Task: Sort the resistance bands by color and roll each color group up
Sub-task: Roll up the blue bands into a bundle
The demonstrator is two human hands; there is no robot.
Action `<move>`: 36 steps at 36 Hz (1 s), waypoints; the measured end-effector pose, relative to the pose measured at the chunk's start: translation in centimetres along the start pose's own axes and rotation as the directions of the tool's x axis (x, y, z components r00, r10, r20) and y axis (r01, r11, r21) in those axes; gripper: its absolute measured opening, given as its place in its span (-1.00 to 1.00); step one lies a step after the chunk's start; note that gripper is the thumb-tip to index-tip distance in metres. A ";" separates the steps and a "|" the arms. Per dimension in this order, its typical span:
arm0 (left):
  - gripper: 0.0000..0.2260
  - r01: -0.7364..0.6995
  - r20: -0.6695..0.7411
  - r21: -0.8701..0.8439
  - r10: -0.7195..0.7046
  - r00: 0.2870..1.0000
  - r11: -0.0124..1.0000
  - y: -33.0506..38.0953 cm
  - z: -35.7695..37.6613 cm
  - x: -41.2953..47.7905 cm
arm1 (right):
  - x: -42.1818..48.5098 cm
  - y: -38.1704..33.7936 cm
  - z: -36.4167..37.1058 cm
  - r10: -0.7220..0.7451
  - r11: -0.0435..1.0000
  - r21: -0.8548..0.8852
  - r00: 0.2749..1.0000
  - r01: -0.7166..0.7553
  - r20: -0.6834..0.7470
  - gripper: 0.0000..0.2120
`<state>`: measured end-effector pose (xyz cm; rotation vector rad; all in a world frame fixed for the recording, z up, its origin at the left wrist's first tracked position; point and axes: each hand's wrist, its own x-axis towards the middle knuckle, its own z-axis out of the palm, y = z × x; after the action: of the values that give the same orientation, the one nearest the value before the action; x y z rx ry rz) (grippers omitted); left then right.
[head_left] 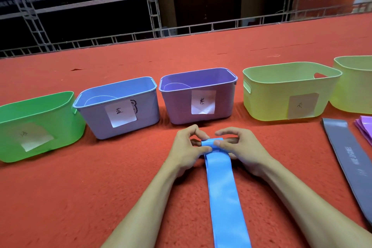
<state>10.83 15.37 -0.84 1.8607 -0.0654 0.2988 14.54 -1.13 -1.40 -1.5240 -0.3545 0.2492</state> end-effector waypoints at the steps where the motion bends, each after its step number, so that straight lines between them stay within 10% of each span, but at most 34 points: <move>1: -0.71 -0.007 -0.014 -0.004 0.007 1.000 1.000 0.0 0.0 0.0 | 0.0 0.0 0.1 0.030 0.998 0.057 1.000 -0.030 0.001 -0.80; 25: -0.87 0.224 0.113 -0.384 -0.195 0.974 0.896 -1.0 0.3 0.2 | 0.1 0.7 0.2 -0.062 0.998 -0.005 0.995 0.062 -0.078 -0.84; 36: -0.57 0.238 0.124 -0.191 -0.217 0.968 0.952 -0.4 1.9 0.0 | 0.3 1.0 0.8 -0.104 0.993 -0.070 0.979 0.093 -0.177 -0.67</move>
<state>11.27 13.74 -1.73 1.6589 0.0474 0.0343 14.56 -0.22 -2.35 -1.5711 -0.2945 0.0215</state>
